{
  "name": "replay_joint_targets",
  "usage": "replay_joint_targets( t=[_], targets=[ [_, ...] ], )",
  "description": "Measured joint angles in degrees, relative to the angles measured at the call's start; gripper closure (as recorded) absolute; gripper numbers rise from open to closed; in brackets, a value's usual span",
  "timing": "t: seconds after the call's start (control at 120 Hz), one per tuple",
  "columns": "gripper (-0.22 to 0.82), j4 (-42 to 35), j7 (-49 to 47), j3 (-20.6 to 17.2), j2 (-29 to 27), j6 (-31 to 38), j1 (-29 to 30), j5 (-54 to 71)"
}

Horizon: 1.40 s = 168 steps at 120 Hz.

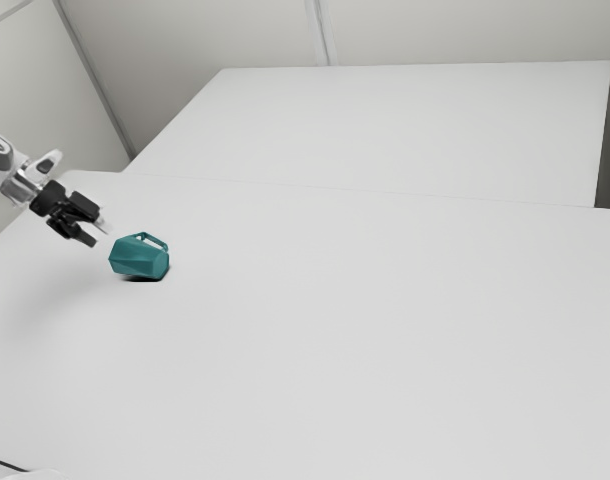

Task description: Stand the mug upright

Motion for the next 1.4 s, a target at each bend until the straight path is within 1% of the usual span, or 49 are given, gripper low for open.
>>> replay_joint_targets(
  t=[0.067,0.158,0.258,0.425,0.625,0.883,1.033,1.267,1.4],
  targets=[
    [0.0,2.6,2.8,0.0,1.9,-2.3,0.9,-0.3],
    [0.0,7.6,6.6,-0.1,5.9,-5.0,1.8,-1.2],
    [0.0,10.9,10.3,-0.1,8.7,-6.9,1.9,-2.4],
    [0.0,12.0,15.1,-0.1,10.4,-7.7,1.6,-5.5],
    [0.0,12.1,19.3,-0.1,13.1,-6.6,1.7,-9.5],
    [0.0,11.0,22.0,0.0,12.9,-5.5,1.5,-11.1],
    [0.0,8.0,22.3,0.0,11.8,-5.6,1.6,-11.3],
    [0.0,5.5,22.6,-0.5,11.3,-5.8,2.0,-11.9],
    [0.02,5.1,22.7,-1.2,11.4,-6.2,2.3,-12.8]
  ],
)
